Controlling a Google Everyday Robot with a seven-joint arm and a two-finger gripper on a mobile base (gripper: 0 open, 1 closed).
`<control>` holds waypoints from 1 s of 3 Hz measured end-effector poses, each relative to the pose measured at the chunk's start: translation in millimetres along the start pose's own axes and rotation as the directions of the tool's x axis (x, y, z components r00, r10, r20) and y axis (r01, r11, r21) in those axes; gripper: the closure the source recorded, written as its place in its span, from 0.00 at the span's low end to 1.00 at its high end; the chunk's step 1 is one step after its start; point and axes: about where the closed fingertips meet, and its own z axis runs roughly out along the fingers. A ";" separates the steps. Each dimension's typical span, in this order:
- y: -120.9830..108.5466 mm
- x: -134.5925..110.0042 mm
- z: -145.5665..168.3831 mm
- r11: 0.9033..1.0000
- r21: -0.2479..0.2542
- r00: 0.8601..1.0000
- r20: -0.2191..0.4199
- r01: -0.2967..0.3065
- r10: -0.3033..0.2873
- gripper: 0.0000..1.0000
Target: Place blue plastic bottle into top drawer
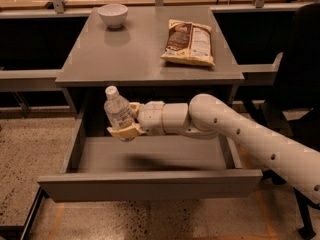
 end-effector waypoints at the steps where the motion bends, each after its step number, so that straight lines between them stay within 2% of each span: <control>1: 4.1 11.0 9.1 0.999 -0.028 1.000 -0.010 0.015 -0.016 1.00; 2: 7.4 27.8 17.3 0.999 -0.049 1.000 -0.013 0.001 -0.002 1.00; 3: 13.8 44.2 29.0 0.997 -0.065 0.999 0.008 -0.040 0.040 0.82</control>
Offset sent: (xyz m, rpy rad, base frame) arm 0.0027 0.0127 -0.0558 -0.0220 0.0369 0.0586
